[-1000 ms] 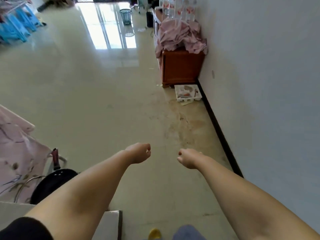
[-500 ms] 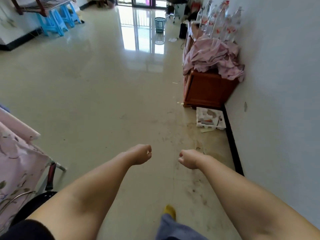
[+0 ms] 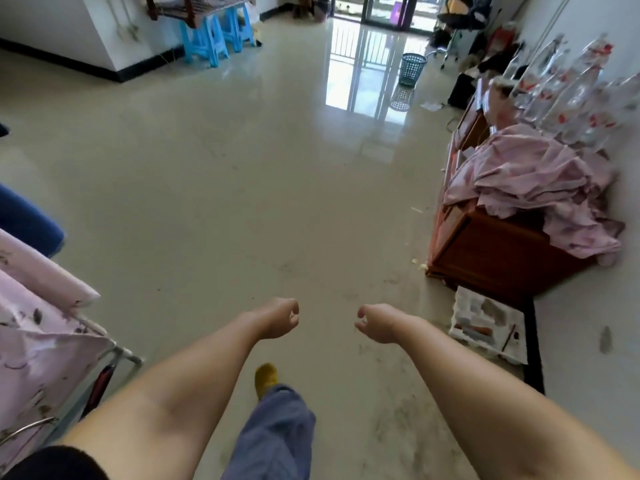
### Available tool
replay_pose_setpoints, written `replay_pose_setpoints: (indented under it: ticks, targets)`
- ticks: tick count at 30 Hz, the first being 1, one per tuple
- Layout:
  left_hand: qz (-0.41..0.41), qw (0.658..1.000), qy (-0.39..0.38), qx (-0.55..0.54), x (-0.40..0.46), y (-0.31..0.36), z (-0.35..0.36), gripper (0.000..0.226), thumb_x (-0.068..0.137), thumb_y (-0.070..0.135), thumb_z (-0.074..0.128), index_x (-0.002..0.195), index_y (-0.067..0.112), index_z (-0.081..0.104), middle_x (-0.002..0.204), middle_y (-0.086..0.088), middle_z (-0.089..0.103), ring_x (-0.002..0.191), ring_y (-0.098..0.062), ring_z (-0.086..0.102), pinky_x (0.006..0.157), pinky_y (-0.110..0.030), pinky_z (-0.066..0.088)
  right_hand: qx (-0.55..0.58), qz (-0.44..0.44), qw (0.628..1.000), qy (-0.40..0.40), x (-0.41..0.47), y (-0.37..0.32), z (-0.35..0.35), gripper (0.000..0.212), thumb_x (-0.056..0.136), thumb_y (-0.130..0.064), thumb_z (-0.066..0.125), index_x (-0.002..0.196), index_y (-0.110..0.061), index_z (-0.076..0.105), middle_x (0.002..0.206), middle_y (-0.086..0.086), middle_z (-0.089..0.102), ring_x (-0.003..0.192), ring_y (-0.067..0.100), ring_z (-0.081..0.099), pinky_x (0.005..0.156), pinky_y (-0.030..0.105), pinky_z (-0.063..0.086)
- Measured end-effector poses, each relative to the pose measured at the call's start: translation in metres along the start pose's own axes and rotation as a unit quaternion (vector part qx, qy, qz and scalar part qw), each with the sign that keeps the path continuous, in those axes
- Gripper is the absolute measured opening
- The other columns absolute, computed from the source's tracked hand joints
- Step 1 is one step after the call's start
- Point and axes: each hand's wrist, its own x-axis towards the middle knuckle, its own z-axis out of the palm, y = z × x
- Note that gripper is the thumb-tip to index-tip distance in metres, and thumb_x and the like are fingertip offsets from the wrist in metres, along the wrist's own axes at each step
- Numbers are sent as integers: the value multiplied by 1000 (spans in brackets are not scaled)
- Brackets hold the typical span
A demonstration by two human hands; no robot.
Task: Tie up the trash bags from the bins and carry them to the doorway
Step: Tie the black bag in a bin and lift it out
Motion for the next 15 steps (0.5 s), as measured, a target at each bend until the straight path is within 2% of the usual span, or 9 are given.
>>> replay_pose_setpoints:
  ticks: [3,6,11,15]
  targets:
    - [-8,1000,-5,8,57,-23,-53,33,96,28,41,124,14,53,130,-13,52,114,-29,53,99,-35,43,27,4,999,28,59,-9,-56,44,100,-35,35,135,-10,45,138,12,50,125,30,48,106,39,39]
    - [-7,1000,-10,18,110,-36,-113,31,96,27,41,121,14,54,127,-12,54,111,-29,54,94,-33,43,41,12,999,25,109,-23,-115,47,101,-35,33,140,-9,39,144,11,44,132,29,43,109,38,36]
    - [12,999,-16,32,201,-39,-201,31,97,27,40,121,13,55,126,-13,55,110,-30,55,93,-34,45,73,1,997,34,180,-44,-203,45,102,-32,31,138,-8,40,141,14,45,128,31,45,107,41,38]
    - [28,998,-24,41,278,-29,-251,30,96,29,41,119,17,56,126,-11,57,108,-28,56,92,-32,45,96,18,994,39,241,-27,-265,45,100,-36,33,137,-11,42,141,13,46,127,31,46,107,41,38]
